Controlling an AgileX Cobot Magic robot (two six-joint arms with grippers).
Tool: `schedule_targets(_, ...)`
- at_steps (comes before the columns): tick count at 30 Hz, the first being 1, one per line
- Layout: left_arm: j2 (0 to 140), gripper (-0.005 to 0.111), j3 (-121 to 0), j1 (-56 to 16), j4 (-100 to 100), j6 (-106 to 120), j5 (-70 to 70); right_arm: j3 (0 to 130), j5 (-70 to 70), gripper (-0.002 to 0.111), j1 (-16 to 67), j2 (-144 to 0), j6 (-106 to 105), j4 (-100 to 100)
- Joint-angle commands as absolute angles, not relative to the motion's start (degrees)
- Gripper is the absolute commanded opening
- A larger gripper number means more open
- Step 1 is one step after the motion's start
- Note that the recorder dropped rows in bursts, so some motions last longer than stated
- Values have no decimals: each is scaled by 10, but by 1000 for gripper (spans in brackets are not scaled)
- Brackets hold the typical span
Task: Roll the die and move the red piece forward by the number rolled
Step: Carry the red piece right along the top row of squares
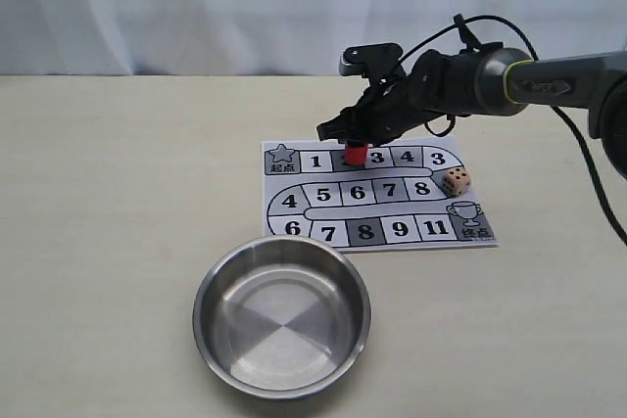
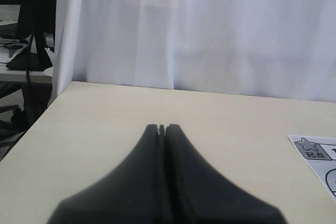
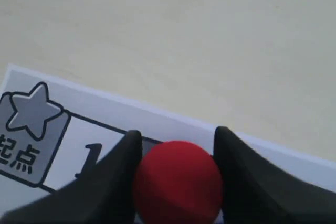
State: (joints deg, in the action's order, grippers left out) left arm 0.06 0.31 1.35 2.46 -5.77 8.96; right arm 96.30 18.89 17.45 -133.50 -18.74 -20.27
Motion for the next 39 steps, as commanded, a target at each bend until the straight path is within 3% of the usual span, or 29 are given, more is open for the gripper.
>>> schedule_targets(1, 0, 0, 0, 14, 25, -58, 82, 962, 191, 4, 182, -1331, -193, -206)
schedule_targets(26, 0, 0, 0, 14, 25, -58, 81, 962, 247, 4, 136, -1305, -193, -184)
schedule_targets(39, 0, 0, 0, 14, 25, -58, 81, 906, 200, 4, 133, -1309, -204, -188)
